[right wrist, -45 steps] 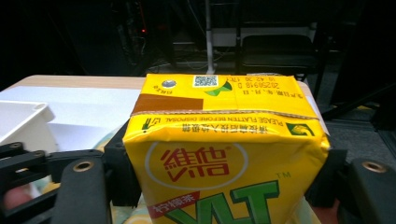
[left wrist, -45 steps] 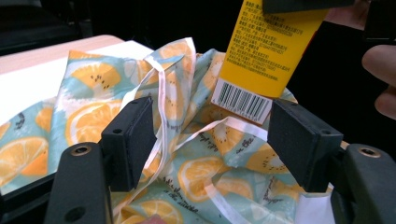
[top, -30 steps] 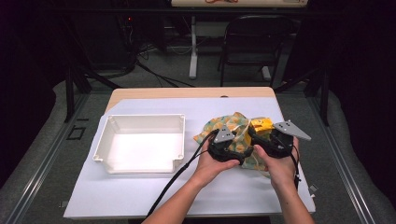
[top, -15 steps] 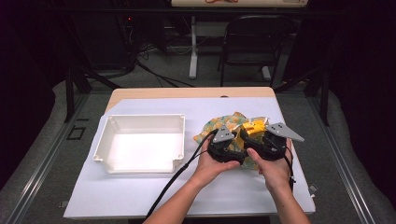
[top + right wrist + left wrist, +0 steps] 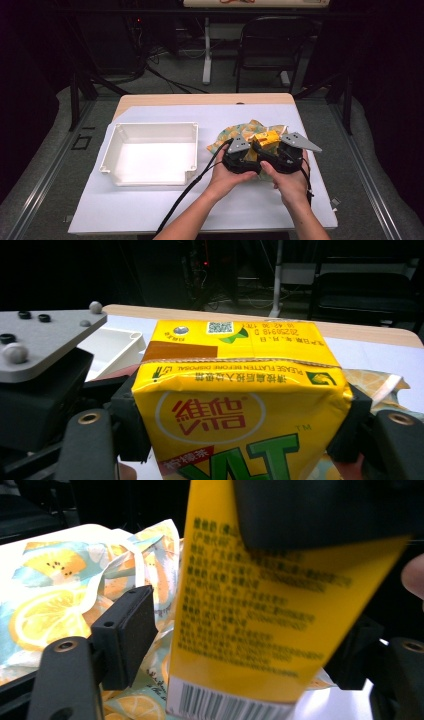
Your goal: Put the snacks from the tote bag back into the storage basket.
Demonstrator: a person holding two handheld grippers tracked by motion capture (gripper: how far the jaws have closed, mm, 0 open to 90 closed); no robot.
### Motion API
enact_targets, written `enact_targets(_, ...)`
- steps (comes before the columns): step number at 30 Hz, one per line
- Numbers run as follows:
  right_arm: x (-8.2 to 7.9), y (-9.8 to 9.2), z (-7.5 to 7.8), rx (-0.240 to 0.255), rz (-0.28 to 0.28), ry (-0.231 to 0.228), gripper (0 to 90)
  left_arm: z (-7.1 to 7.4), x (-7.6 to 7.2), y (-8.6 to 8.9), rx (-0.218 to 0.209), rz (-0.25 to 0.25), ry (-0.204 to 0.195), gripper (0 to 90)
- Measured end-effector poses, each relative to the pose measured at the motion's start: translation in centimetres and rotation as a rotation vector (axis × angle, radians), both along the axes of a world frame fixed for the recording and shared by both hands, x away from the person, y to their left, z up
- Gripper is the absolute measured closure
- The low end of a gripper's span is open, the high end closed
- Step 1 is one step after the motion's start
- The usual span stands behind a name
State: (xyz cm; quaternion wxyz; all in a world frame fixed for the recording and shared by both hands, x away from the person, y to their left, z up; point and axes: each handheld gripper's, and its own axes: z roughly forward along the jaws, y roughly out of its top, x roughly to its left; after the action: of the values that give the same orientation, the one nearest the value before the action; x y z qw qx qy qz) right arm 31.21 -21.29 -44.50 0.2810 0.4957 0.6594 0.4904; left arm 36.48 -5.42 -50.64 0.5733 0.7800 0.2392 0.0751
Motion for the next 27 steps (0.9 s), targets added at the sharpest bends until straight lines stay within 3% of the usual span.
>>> enact_targets(8, 0.0, 0.2, 0.0, 0.012, 0.017, 0.004, 29.8, -0.1, 0.0, 0.0, -0.001, -0.01, 0.004, 29.6)
enact_targets(15, 0.0, 0.2, -0.1, 0.008, 0.021, 0.011, 29.7, -0.1, -0.1, 0.1, -0.021, -0.025, -0.003, 38.1)
enact_targets(20, 0.2, 0.0, -0.1, 0.026, 0.038, 0.012, 29.0, -0.1, -0.2, 0.6, -0.061, -0.076, 0.007, 47.0)
enact_targets(27, 0.2, 0.3, 0.1, 0.032, 0.057, -0.007, 26.1, -0.2, -0.3, 1.1, -0.072, -0.052, 0.019, 51.0)
